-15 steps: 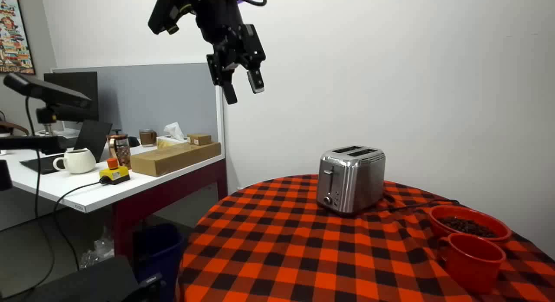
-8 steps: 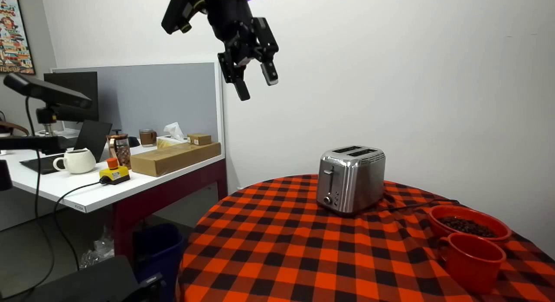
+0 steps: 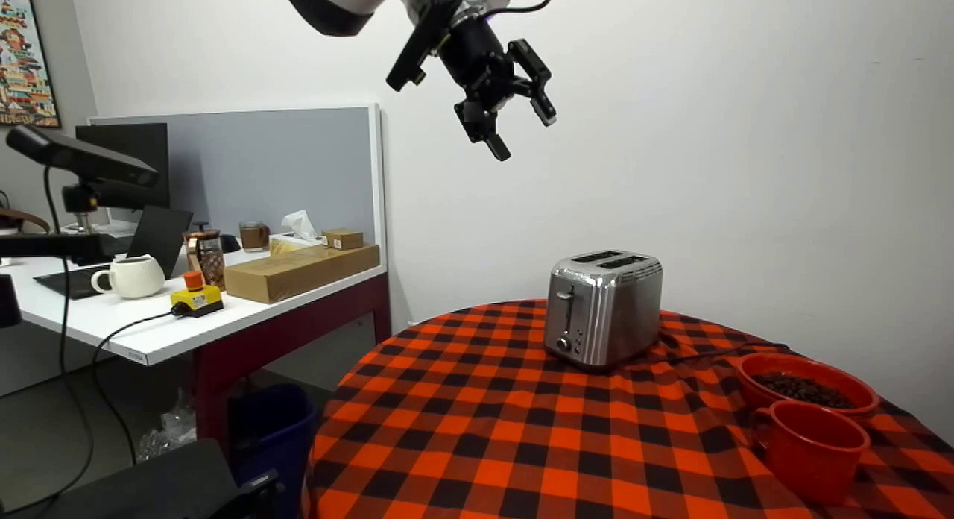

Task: Push the lever on the toaster downwards

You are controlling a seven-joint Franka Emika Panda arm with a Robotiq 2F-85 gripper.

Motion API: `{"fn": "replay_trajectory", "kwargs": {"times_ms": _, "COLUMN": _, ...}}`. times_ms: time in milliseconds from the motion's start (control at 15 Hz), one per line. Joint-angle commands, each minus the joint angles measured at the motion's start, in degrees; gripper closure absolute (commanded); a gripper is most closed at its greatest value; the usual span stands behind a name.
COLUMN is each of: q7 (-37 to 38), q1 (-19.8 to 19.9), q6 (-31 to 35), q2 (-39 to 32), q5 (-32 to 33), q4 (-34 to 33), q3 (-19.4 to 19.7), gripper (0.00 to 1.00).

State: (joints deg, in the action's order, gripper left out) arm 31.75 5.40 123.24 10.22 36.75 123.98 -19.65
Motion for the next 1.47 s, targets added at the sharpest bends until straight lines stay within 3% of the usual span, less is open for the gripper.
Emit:
{"fn": "replay_trajectory", "kwargs": {"times_ms": 0, "q7": 1.17, "q1": -0.36, "q6": -0.41, "q2": -14.73, "q5": 3.30, "q4": -13.40, "q3": -0.62, "gripper": 0.00}}
{"fn": "replay_trajectory", "kwargs": {"times_ms": 67, "q7": -0.44, "q1": -5.01, "q6": -0.88, "q2": -17.85, "q5": 1.99, "q4": -16.19, "q3": 3.80, "gripper": 0.00}}
{"fn": "replay_trajectory", "kwargs": {"times_ms": 267, "q7": -7.22, "q1": -7.63, "q6": -0.07, "q2": -26.16, "q5": -5.34, "q4": -22.83, "q3": 7.56, "gripper": 0.00}}
{"fn": "replay_trajectory", "kwargs": {"times_ms": 333, "q7": -9.08, "q1": -8.45, "q6": -0.81, "q2": -28.38, "q5": -7.53, "q4": -24.92, "q3": 8.76, "gripper": 0.07}}
{"fn": "replay_trajectory", "kwargs": {"times_ms": 400, "q7": -10.83, "q1": -9.21, "q6": -1.26, "q2": -30.29, "q5": -9.55, "q4": -26.66, "q3": 9.91, "gripper": 0.25}}
{"fn": "replay_trajectory", "kwargs": {"times_ms": 467, "q7": -12.43, "q1": -9.87, "q6": -1.72, "q2": -32.04, "q5": -11.37, "q4": -28.38, "q3": 11.00, "gripper": 0.33}}
{"fn": "replay_trajectory", "kwargs": {"times_ms": 800, "q7": -17.22, "q1": -12.09, "q6": -2.21, "q2": -37.80, "q5": -16.46, "q4": -33.92, "q3": 14.55, "gripper": 0.72}}
{"fn": "replay_trajectory", "kwargs": {"times_ms": 1000, "q7": -18.49, "q1": -13.29, "q6": -1.57, "q2": -39.95, "q5": -16.39, "q4": -35.20, "q3": 15.98, "gripper": 0.95}}
{"fn": "replay_trajectory", "kwargs": {"times_ms": 1133, "q7": -18.32, "q1": -14.08, "q6": -1.28, "q2": -41.50, "q5": -15.51, "q4": -35.69, "q3": 17.07, "gripper": 1.00}}
{"fn": "replay_trajectory", "kwargs": {"times_ms": 1400, "q7": -17.41, "q1": -15.28, "q6": 0.01, "q2": -44.22, "q5": -14.45, "q4": -36.12, "q3": 19.22, "gripper": 1.00}}
